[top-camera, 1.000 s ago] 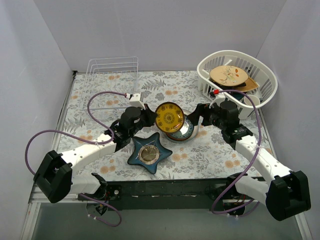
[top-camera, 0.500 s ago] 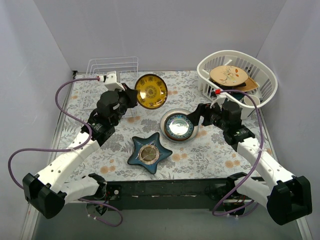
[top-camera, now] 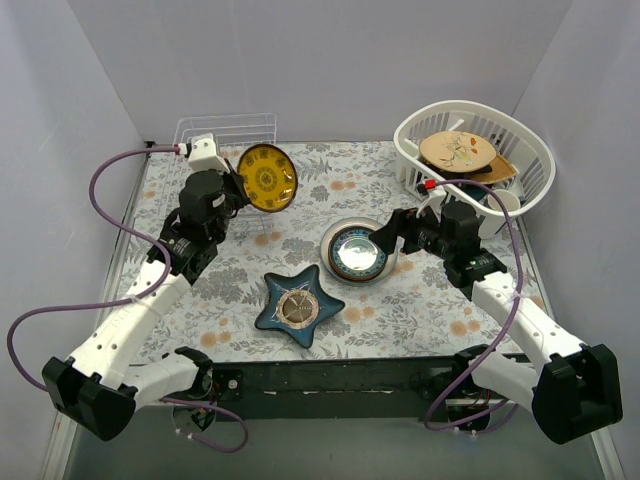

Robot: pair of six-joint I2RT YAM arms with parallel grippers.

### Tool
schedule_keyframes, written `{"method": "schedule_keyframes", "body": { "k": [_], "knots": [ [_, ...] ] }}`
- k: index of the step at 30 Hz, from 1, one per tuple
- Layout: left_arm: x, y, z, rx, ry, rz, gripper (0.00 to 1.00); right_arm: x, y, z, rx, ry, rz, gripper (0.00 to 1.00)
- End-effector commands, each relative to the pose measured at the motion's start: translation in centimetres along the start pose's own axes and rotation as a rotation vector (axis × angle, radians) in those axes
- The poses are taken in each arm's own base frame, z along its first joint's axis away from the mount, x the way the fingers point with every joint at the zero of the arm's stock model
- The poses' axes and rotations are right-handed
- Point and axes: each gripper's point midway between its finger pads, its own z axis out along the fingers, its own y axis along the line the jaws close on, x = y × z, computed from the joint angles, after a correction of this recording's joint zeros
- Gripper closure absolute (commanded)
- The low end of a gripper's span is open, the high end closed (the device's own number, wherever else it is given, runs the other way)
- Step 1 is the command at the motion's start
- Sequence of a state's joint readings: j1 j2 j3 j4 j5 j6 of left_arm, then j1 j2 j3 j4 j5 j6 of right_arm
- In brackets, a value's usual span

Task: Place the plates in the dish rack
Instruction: Pick up the plate at the center of the board, then insert the plate into the dish rack.

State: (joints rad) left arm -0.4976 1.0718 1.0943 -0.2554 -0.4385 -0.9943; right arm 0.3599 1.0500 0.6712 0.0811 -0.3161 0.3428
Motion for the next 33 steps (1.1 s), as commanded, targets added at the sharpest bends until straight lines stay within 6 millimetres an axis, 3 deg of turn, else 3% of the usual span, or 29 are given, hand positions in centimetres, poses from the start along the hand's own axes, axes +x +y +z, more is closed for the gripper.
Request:
{"method": "schedule_keyframes", "body": {
  "k": [1,15,19,25,27,33],
  "knots": [
    [-3.7,0.6,-0.6,-0.013,-0.080,-0.008,1.00,-0.9,1.1,0.3,-0.067,-0.029,0.002,0.12],
    [-3.5,2.8,0.0,-0.053,-0.070,0.001,1.00,-0.4,1.2,0.8,-0.087,0.001,0.006,0.13],
    [-2.5,1.2,0.1,0.035,-0.039,-0.038,1.00,-1.1,2.1,0.9,-0.130,-0.023,0.020,0.13],
    [-0.2,-1.9,-0.3,0.208,0.028,-0.158,1.00,-4.8,6.7,-0.3,-0.383,-0.164,0.126,0.13],
    [1.5,-3.0,-0.7,0.279,0.076,-0.212,1.00,-5.1,7.7,-0.5,-0.455,-0.168,0.163,0.14],
    [2.8,-4.9,-2.3,0.418,0.101,-0.294,1.00,-5.0,8.4,-0.2,-0.561,-0.181,0.258,0.16]
  ]
}}
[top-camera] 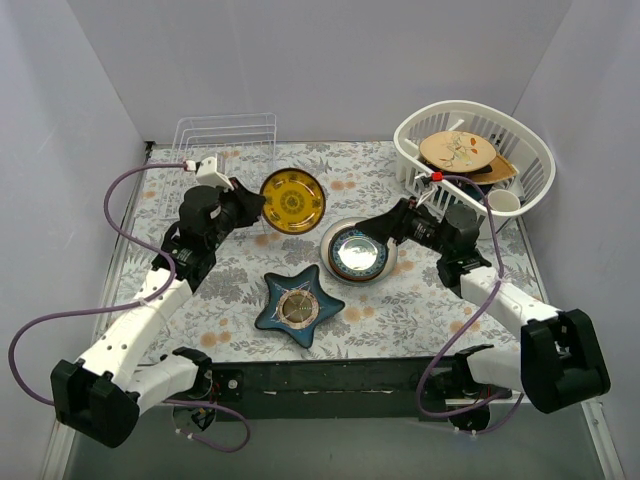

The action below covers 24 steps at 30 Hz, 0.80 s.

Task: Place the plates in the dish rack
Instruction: Insert the plate into the dish rack.

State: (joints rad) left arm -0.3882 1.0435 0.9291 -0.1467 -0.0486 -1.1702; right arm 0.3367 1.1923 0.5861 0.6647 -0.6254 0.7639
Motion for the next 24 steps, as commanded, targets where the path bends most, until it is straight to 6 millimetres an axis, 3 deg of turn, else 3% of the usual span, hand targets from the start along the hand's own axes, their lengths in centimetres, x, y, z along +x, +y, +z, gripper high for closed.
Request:
{"method": "schedule_keyframes", "body": {
  "k": [1,7,18,24],
  "knots": [
    [-1.2,-3.8,-1.9,0.200,-0.045,-0.096,1.00,-1.1,2.9,0.1,-0.171,-0.046,0.032,0.16],
    [-0.6,-5.1,-2.4,0.286,-0.035,-0.134,1.00,-0.7,2.9,0.2,-0.215,-0.038,0.065,0.19],
    [2.0,-5.1,-1.8,0.322,0.022,-0.166,1.00,-0.6,2.6,0.2,-0.196,-0.026,0.053,0.20],
    [3.3,-6.2,-1.6,0.348,0.044,-0.171,1.00,-0.3,2.2,0.5,-0.187,-0.012,0.057,0.20]
  ]
}}
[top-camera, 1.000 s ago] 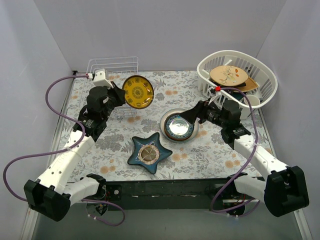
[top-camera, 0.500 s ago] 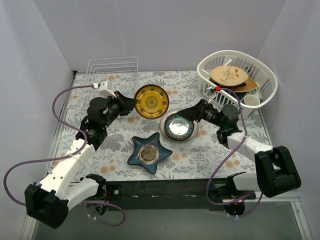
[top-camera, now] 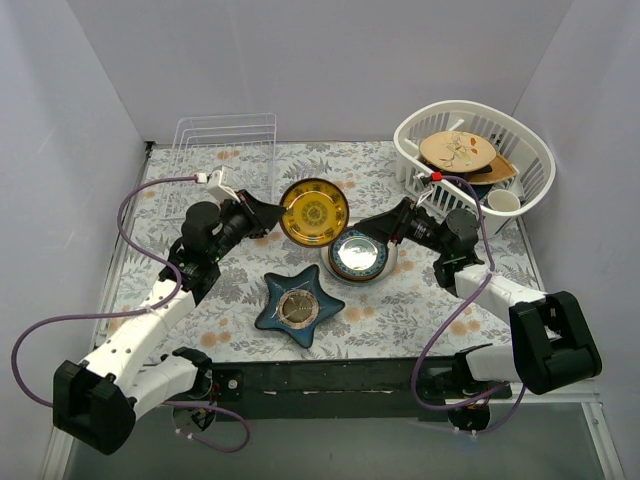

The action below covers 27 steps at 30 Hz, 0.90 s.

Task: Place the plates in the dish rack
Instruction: Insert the plate into the dish rack.

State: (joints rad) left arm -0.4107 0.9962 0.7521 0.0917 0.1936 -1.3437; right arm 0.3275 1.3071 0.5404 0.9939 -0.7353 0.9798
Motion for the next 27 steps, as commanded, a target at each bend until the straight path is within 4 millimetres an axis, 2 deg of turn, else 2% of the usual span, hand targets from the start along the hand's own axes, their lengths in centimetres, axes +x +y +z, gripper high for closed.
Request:
{"method": "schedule_keyframes", "body": {
  "k": [1,10,14,17,20,24,26,27],
  "knots": [
    [0.1,-2.2,0.2,0.078,-0.017,-0.004,1.00,-0.5,0.5,0.2,-0.027,-0.001,-0.041,0.21],
    [2.5,-4.1,1.2,0.112,0.026,-0.002,1.00,-0.5,0.1,0.6,-0.027,0.010,-0.041,0.23],
    [3.1,-4.5,1.3,0.123,0.034,-0.008,1.00,-0.5,0.0,0.6,-0.028,0.013,-0.041,0.28],
    [3.4,-4.5,1.3,0.123,0.039,-0.009,1.00,-0.4,0.0,0.6,-0.032,0.016,-0.043,0.43],
    [3.5,-4.6,1.3,0.124,0.040,-0.009,1.00,-0.3,0.0,0.6,-0.036,0.020,-0.041,0.53],
    [3.7,-4.4,1.3,0.120,0.042,-0.006,1.00,-0.1,0.1,0.6,-0.048,0.025,-0.037,0.72],
    [3.9,-4.2,1.3,0.116,0.044,-0.005,1.00,-0.1,0.1,0.5,-0.050,0.027,-0.034,0.78],
    [3.9,-4.2,1.3,0.115,0.045,-0.005,1.00,0.0,0.2,0.5,-0.054,0.029,-0.031,0.90]
  ]
}}
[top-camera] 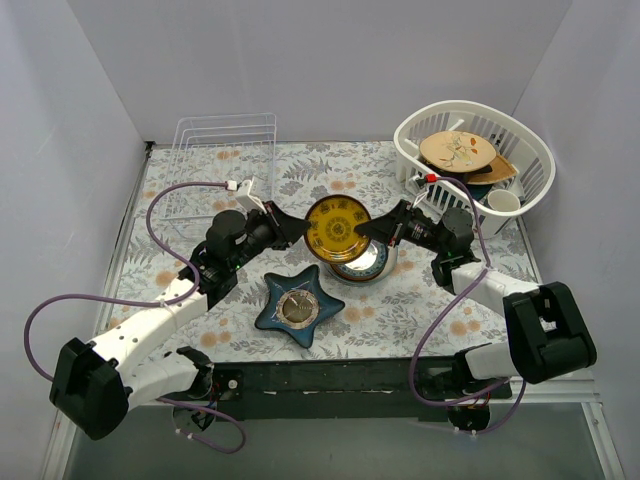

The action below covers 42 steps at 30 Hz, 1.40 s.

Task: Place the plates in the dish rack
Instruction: Insert the plate into the dish rack.

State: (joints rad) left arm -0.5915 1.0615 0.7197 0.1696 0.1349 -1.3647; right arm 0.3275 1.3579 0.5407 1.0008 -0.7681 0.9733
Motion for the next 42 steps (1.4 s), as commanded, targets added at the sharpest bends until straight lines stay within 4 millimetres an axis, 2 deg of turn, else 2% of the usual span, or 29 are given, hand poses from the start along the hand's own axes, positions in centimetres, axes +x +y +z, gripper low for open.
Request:
{"method": "schedule_keyframes", "body": {
  "k": [1,2,5,9,14,16,17,21,24,26,27,28,29,30,31,32,34,35,37,38,40,41,42],
  "knots": [
    [-1.3,-1.2,0.0,0.038,-0.050,0.000,1.00,-1.0,1.4,0.3,-0.060,-0.011,-0.055,0.95],
    [-1.3,-1.3,0.0,0.040,-0.050,0.001,1.00,-1.0,1.4,0.3,-0.061,-0.012,-0.055,0.99],
    [-1.3,-1.2,0.0,0.038,-0.050,0.000,0.98,-1.0,1.5,0.3,-0.062,-0.009,-0.052,0.99],
    [-1.3,-1.2,-0.1,0.038,-0.052,0.001,0.88,-1.0,1.6,0.1,-0.059,-0.009,-0.052,0.99],
    [-1.3,-1.2,-0.4,0.041,-0.058,0.000,0.64,-1.0,2.0,0.0,-0.061,-0.008,-0.062,0.99],
    [-1.2,-1.1,-0.5,0.040,-0.057,0.000,0.59,-1.1,2.3,-0.1,-0.063,-0.012,-0.068,0.99],
    [-1.3,-1.2,-0.6,0.043,-0.060,0.000,0.52,-1.2,2.4,-0.1,-0.062,-0.013,-0.069,0.99],
    [-1.4,-1.4,-1.0,0.042,-0.059,-0.006,0.41,-1.1,2.2,-0.2,-0.041,-0.005,-0.073,0.99],
    [-2.5,-2.4,-1.4,0.040,-0.065,-0.023,0.34,-0.9,1.1,-0.3,0.029,0.025,-0.105,0.99],
    [-4.3,-4.0,-1.5,0.055,-0.080,-0.029,0.29,-1.2,0.0,-0.4,0.105,0.024,-0.137,0.99],
    [-4.2,-4.1,-1.6,0.041,-0.061,-0.035,0.26,-1.9,-0.1,-0.6,0.133,0.022,-0.223,0.99],
    [-4.5,-4.5,-1.5,0.043,-0.054,-0.040,0.25,-1.6,-1.4,-1.0,0.214,0.032,-0.203,0.99],
    [-5.8,-5.8,-1.7,0.064,-0.071,-0.043,0.25,-1.7,-1.9,-1.3,0.249,0.037,-0.227,0.99],
    [-5.7,-6.0,-1.8,0.058,-0.053,-0.061,0.23,-2.3,-1.7,-1.6,0.273,0.029,-0.261,0.99],
    [-6.0,-6.4,-1.6,0.060,-0.048,-0.071,0.18,-2.6,-2.4,-2.1,0.329,0.035,-0.297,0.99],
    [-6.8,-7.6,-1.8,0.088,-0.048,-0.079,0.18,-2.8,-2.5,-2.3,0.350,0.035,-0.317,0.99],
    [-7.0,-8.3,-1.5,0.097,-0.023,-0.112,0.18,-3.9,-2.4,-2.8,0.393,0.017,-0.389,0.99],
    [-6.7,-8.5,-1.1,0.104,0.002,-0.127,0.17,-3.7,-2.7,-3.2,0.424,0.029,-0.393,0.99],
    [-7.4,-9.9,-0.8,0.138,0.016,-0.155,0.17,-4.8,-2.8,-4.1,0.483,0.004,-0.466,0.99],
    [-6.8,-10.1,-0.1,0.151,0.055,-0.166,0.16,-4.8,-3.0,-4.6,0.517,0.011,-0.478,0.99],
    [-7.3,-11.1,0.5,0.176,0.071,-0.191,0.15,-6.0,-2.9,-5.5,0.583,-0.027,-0.530,0.99],
    [-7.1,-11.4,0.7,0.189,0.087,-0.198,0.16,-5.8,-2.9,-5.7,0.597,-0.020,-0.566,0.99],
    [-6.6,-11.3,1.5,0.191,0.114,-0.208,0.15,-6.1,-2.4,-5.9,0.608,-0.039,-0.591,0.99]
  ]
}}
